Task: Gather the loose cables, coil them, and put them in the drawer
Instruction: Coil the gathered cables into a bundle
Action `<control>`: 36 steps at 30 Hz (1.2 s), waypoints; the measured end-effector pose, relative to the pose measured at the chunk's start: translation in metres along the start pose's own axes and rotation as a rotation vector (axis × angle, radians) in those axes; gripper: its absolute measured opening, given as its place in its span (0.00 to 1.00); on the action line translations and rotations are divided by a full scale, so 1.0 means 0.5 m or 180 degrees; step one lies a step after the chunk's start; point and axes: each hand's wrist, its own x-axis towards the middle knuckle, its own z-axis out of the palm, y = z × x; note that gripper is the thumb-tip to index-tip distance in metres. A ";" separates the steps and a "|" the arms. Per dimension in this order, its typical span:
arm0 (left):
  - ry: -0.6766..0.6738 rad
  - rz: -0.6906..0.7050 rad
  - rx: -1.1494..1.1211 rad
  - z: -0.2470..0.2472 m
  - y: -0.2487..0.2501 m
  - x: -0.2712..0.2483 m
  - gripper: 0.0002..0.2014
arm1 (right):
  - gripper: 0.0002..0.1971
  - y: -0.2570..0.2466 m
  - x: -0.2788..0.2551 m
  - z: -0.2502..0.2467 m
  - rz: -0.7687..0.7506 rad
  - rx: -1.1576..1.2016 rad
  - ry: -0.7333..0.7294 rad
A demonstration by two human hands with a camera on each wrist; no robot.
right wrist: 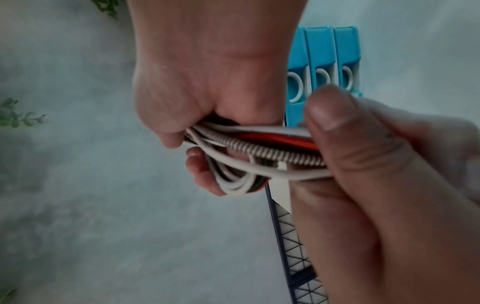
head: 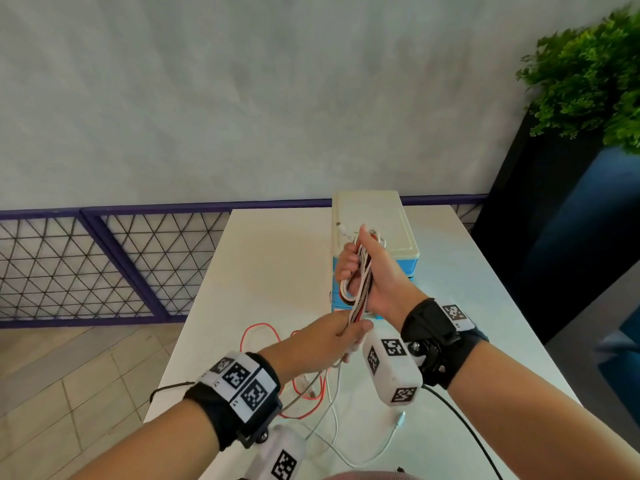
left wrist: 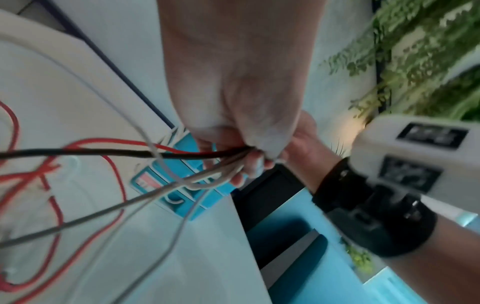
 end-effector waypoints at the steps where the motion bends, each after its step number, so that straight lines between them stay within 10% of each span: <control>1: 0.0031 0.0050 -0.0105 0.001 -0.002 -0.002 0.23 | 0.23 -0.001 0.000 0.002 -0.0054 0.0030 0.0030; 10: -0.0829 -0.0178 -0.1818 -0.055 0.028 -0.008 0.32 | 0.22 -0.001 -0.003 0.015 -0.0685 -0.0489 0.0284; 21: 0.0082 0.0104 -0.0989 -0.007 0.018 0.019 0.18 | 0.20 -0.001 0.010 0.004 -0.0917 -0.0133 0.0318; 36: -0.1124 -0.0278 -0.0588 -0.093 -0.042 -0.016 0.24 | 0.18 -0.087 0.011 -0.060 -0.0832 0.0399 0.0307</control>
